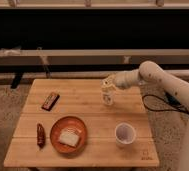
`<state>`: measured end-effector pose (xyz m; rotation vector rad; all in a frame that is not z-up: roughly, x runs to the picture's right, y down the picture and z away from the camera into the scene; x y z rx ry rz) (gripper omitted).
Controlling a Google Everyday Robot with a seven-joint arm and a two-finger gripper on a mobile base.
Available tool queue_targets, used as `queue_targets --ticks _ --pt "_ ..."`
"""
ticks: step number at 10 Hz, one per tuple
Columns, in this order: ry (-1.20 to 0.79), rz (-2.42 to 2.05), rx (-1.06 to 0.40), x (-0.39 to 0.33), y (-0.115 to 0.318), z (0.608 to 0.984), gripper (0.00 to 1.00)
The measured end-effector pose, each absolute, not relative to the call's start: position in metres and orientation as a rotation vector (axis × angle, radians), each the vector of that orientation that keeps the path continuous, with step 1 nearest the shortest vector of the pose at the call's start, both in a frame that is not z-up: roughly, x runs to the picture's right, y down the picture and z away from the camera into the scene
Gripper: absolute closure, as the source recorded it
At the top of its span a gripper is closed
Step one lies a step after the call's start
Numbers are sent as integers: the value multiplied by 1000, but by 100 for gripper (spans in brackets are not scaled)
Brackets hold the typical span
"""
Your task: Stand the bottle upright
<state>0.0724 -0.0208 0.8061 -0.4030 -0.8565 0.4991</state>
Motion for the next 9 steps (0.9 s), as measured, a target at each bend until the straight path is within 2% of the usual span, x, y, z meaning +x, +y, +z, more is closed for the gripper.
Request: queue_targets --ticks 1,2,8,9 --pt "-854 527 -396 78 -19 808 97" --pt "-854 549 -392 79 -18 810 89" --pt "-849 639 -367 97 -12 813 28" --pt "-848 642 -366 99 -11 813 23"
